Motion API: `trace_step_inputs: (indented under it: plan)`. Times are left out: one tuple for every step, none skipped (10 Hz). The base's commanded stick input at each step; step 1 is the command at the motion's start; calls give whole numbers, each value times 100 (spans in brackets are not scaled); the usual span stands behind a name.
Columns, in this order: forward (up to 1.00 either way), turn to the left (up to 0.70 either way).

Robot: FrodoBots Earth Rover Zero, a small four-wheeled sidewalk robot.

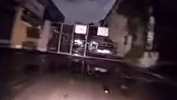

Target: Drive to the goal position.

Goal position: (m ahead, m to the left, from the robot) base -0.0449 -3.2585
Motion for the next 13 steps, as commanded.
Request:
trace_step_inputs:
  plan:
    - [30,27]
    - [30,27]
    - [30,27]
    - [30,27]
    - [30,27]
    - [30,27]
    - [30,27]
    - [30,27]
    - [30,27]
    - [30,27]
    - [30,27]
    - [30,27]
    - [30,27]
